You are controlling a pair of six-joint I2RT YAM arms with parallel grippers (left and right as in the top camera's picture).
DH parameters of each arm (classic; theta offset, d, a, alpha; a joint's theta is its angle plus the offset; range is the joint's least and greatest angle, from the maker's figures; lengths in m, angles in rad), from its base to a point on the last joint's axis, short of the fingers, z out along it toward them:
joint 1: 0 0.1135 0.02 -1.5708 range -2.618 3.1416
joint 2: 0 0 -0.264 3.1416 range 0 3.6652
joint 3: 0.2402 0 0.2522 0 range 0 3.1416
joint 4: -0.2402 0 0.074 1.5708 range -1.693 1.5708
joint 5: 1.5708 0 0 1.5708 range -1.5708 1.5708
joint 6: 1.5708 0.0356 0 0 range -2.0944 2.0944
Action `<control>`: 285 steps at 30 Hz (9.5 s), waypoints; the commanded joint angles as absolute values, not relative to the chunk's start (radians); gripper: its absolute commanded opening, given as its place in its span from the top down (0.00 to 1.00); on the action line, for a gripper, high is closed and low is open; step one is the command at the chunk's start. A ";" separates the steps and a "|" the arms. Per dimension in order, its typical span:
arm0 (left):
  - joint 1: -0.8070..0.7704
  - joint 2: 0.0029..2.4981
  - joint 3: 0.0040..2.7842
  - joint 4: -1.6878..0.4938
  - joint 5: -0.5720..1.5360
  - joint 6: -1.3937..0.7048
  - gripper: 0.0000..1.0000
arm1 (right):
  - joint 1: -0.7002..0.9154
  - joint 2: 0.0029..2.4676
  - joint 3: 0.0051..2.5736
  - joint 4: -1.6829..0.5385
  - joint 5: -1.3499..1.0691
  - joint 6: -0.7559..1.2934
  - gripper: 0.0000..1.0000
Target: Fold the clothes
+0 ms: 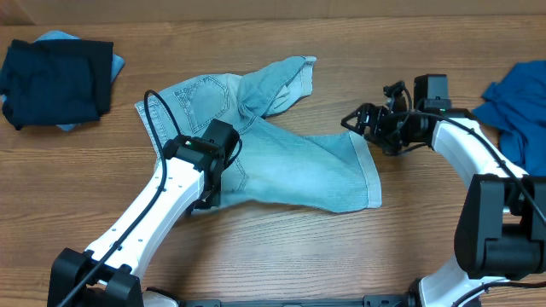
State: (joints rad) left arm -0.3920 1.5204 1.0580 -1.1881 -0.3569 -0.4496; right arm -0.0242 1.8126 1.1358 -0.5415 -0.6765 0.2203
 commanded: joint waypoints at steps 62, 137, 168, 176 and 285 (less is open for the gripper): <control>-0.387 1.335 1.419 -0.989 0.019 -0.292 0.61 | 0.244 2.405 1.946 -0.306 -0.362 0.625 0.12; -0.387 1.335 1.418 -1.017 -0.004 -0.291 0.59 | 0.017 2.346 2.130 -0.211 -0.529 0.288 0.96; -0.387 1.335 1.418 -1.020 0.000 -0.290 0.55 | -0.108 2.285 2.127 -0.813 -0.180 0.073 0.96; -0.386 1.336 1.417 -1.037 -0.014 -0.242 0.42 | -0.164 2.255 2.128 -0.992 -0.165 0.113 0.25; -0.099 1.602 1.491 -1.155 0.102 -0.173 0.44 | 0.023 1.781 1.341 -1.399 -0.392 0.104 0.67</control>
State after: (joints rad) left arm -0.0967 1.6028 1.4818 -1.1549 0.0853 -0.2054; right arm -0.0128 1.7947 1.4296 -1.4250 -0.3531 0.1329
